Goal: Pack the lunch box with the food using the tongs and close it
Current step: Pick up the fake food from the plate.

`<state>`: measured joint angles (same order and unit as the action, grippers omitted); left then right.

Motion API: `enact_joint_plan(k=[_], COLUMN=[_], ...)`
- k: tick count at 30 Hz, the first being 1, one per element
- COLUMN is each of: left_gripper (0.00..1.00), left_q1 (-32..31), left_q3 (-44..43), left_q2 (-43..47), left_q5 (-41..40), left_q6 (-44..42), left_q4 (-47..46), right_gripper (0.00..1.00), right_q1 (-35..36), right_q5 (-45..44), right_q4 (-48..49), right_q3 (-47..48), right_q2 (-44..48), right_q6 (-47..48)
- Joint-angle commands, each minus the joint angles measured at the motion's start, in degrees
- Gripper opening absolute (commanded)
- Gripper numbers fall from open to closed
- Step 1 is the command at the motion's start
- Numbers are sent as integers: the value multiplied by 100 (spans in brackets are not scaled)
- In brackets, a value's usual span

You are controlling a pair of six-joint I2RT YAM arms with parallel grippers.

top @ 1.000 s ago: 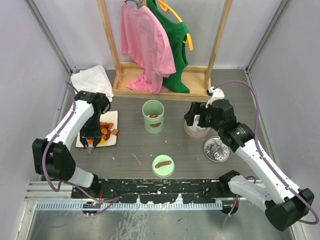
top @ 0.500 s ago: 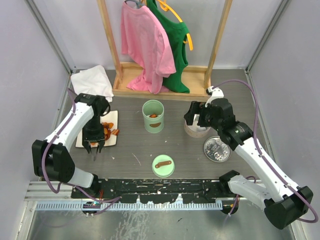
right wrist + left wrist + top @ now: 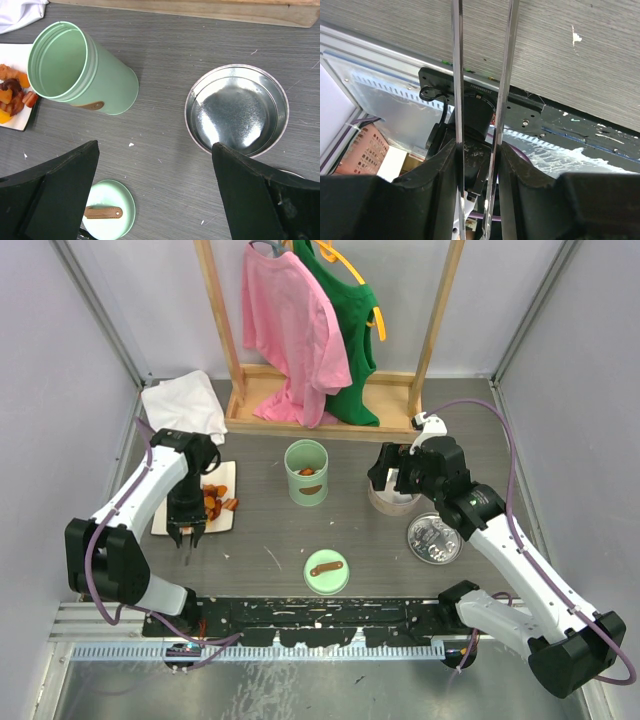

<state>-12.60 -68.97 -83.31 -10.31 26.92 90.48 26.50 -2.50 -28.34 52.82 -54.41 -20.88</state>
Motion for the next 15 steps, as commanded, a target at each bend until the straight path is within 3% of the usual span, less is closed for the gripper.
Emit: enact_joint_plan(k=[1, 9, 15], left_gripper=[34, 42, 46], left_q1=[47, 77, 158], left_q3=[-75, -188, -75], left_q2=[2, 46, 210], left_q5=[-313, -170, 467], left_q6=[62, 26, -189], left_q4=[110, 176, 9], right_gripper=[100, 100, 100], right_q1=[-22, -22, -20], right_q5=[-65, -40, -34], right_q4=[226, 225, 228], right_q3=[241, 248, 245], right_q2=[23, 4, -5], right_q6=[42, 41, 17])
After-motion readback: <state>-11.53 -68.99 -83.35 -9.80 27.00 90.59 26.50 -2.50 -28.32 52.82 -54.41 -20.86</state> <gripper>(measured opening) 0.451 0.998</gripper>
